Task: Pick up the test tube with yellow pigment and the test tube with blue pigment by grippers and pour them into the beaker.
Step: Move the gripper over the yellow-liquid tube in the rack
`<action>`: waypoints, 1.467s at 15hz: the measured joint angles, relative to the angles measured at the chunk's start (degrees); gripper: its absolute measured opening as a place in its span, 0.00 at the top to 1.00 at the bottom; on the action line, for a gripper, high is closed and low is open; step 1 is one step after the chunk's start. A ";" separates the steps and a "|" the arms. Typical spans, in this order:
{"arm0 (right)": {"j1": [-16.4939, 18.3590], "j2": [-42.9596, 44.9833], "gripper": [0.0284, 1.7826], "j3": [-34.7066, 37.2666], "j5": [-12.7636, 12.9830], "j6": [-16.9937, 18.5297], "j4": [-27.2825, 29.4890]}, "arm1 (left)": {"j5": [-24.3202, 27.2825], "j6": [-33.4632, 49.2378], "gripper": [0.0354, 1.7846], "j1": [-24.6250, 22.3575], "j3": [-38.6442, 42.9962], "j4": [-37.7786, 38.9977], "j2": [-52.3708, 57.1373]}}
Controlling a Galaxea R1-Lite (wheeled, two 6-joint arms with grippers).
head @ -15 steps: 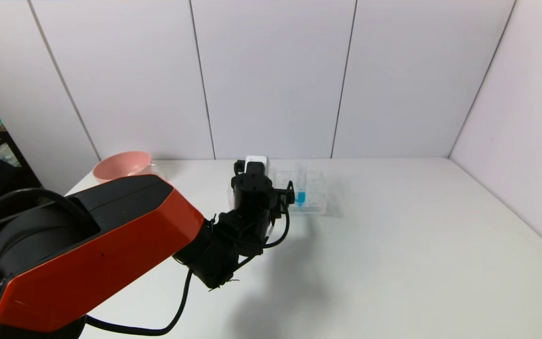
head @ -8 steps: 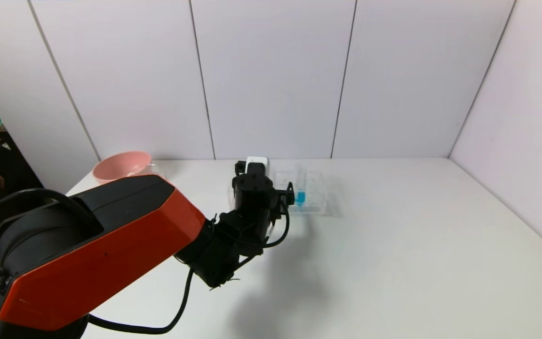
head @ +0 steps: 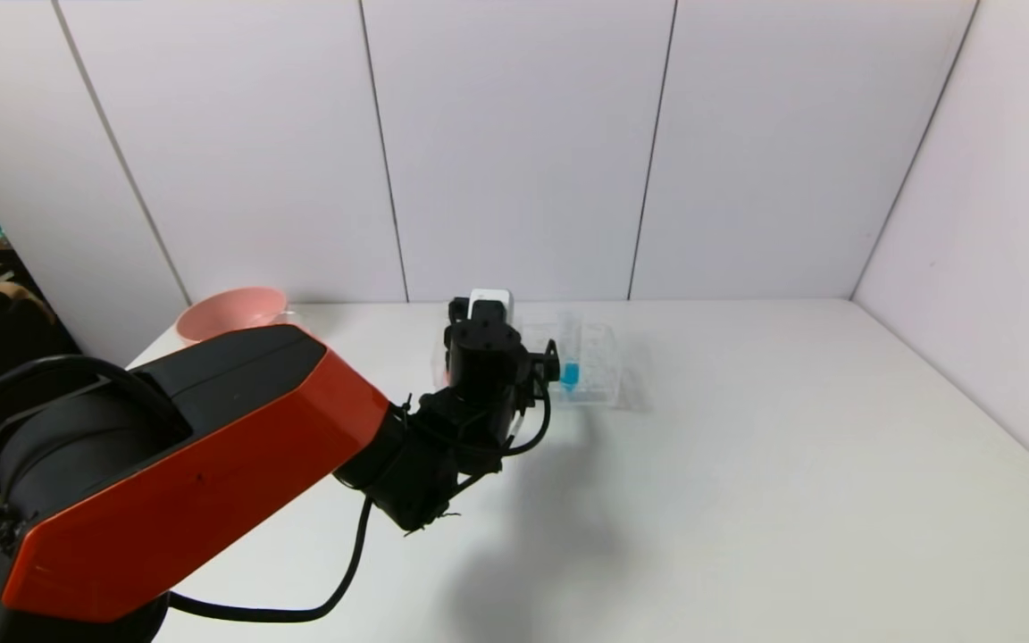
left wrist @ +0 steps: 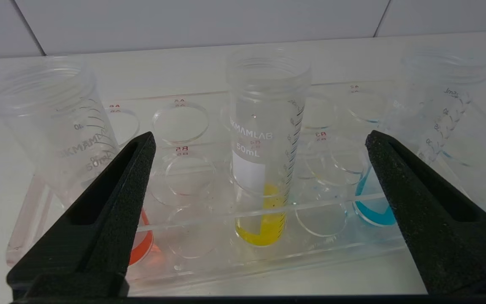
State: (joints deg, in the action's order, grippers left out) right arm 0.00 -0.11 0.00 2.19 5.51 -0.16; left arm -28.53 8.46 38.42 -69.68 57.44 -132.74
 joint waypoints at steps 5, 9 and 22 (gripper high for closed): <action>0.00 0.00 0.04 0.00 0.00 -0.02 0.00 | 0.00 0.05 0.02 0.11 -1.62 -1.22 -0.24; 0.00 0.00 0.04 0.00 0.00 -0.04 0.00 | -0.02 0.09 0.02 -0.09 -4.51 -2.62 -1.57; 0.00 0.00 0.04 0.00 0.00 -0.02 0.00 | 0.17 0.07 0.07 -1.16 -12.23 -5.52 -6.79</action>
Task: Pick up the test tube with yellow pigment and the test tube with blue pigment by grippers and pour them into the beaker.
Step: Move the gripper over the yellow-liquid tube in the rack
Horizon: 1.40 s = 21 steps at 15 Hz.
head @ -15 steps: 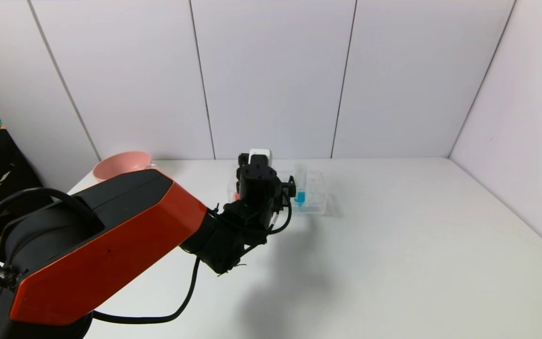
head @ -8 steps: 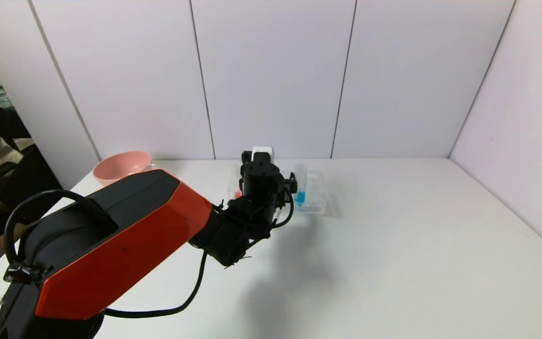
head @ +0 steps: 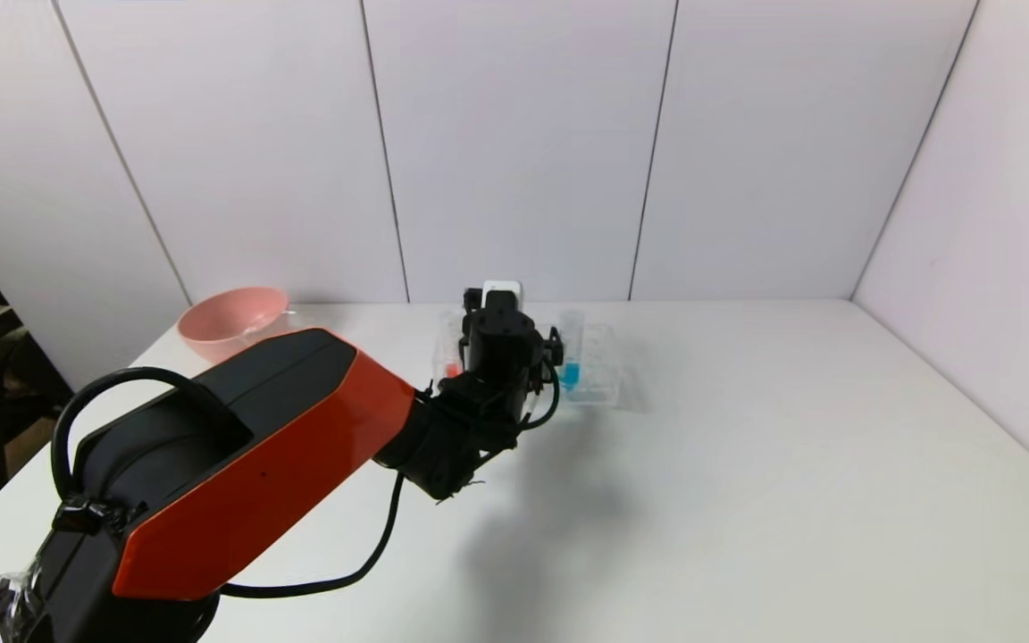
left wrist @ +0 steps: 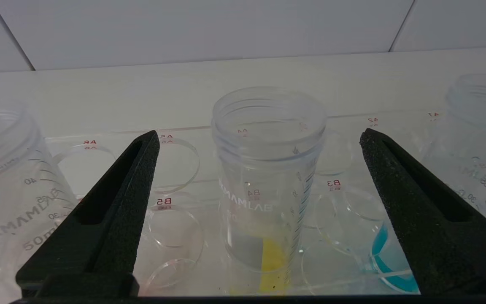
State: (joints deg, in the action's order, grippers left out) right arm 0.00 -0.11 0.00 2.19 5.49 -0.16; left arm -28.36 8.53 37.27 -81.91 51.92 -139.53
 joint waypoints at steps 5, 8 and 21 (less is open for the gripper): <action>0.00 0.00 0.04 0.00 0.00 -0.01 0.00 | 1.01 0.11 0.08 -0.44 -1.35 -0.82 -1.37; 0.00 0.00 0.04 0.00 0.00 0.00 0.00 | 1.10 0.30 0.09 -0.78 -2.49 -1.68 -2.15; 0.00 0.00 0.04 0.00 0.00 0.00 0.00 | 1.32 0.45 0.71 -1.07 -3.29 -2.32 -3.52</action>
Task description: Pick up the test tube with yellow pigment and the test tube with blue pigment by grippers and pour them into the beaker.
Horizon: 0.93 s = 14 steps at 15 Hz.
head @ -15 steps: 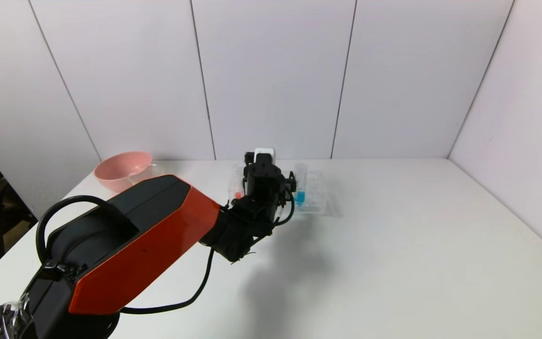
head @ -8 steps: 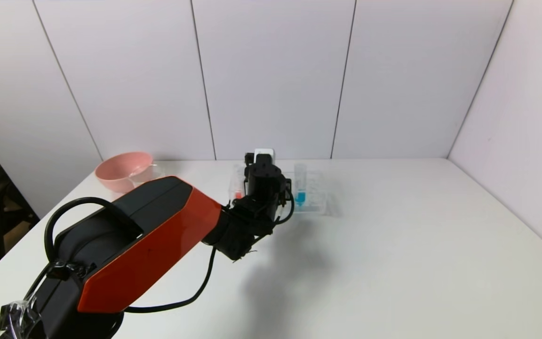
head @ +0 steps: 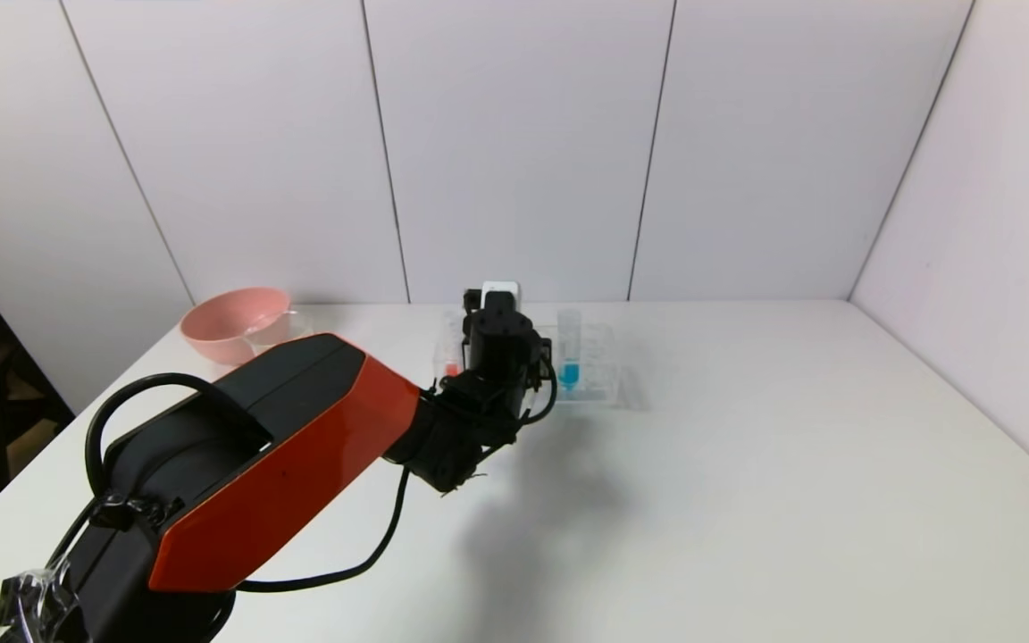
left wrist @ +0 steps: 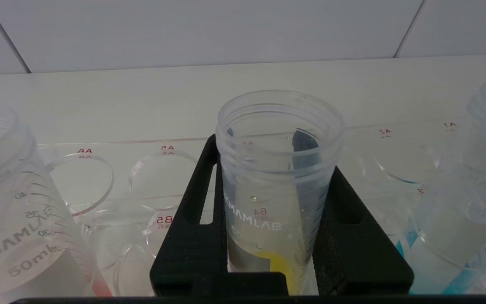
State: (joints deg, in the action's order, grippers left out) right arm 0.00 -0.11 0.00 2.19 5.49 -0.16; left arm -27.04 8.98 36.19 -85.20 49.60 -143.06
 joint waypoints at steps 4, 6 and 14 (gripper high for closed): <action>0.00 0.00 0.04 0.00 -0.02 -0.04 0.00 | 0.00 0.05 0.71 0.00 0.04 -0.02 0.20; 0.00 0.00 0.04 0.00 0.00 -0.01 0.00 | 0.00 0.07 0.71 0.00 0.12 -0.11 0.39; 0.00 0.00 0.04 0.00 0.00 0.00 0.00 | -0.13 0.13 0.71 0.13 1.07 -1.29 2.29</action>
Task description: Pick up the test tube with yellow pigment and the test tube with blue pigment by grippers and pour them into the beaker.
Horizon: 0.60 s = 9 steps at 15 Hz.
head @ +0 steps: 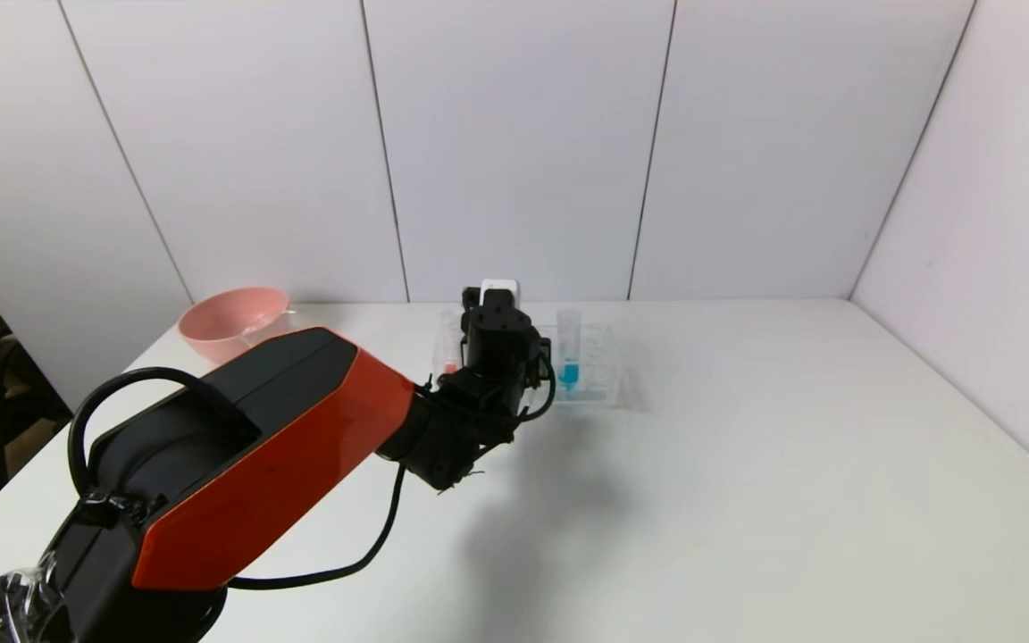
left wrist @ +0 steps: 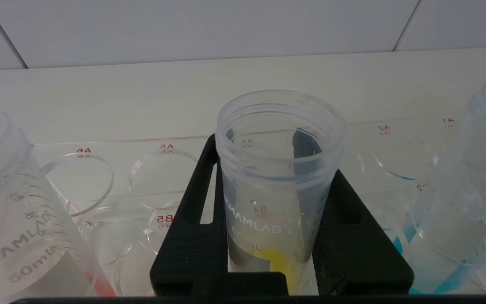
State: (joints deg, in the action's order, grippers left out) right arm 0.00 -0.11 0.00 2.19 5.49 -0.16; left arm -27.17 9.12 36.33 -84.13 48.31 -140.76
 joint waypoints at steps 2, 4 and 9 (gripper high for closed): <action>0.00 0.00 0.04 0.00 0.00 0.00 0.00 | -0.11 -0.02 0.71 0.07 0.56 -0.38 1.01; 0.00 0.00 0.04 0.00 0.00 -0.01 0.00 | -0.20 0.00 0.71 0.11 1.28 -0.71 2.28; 0.00 0.00 0.04 0.00 0.00 0.00 0.00 | -0.74 0.02 0.71 0.99 2.60 -0.66 4.72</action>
State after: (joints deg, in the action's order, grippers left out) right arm 0.00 -0.11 0.00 2.19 5.49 -0.16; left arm -27.92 9.14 37.32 -81.53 47.65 -136.05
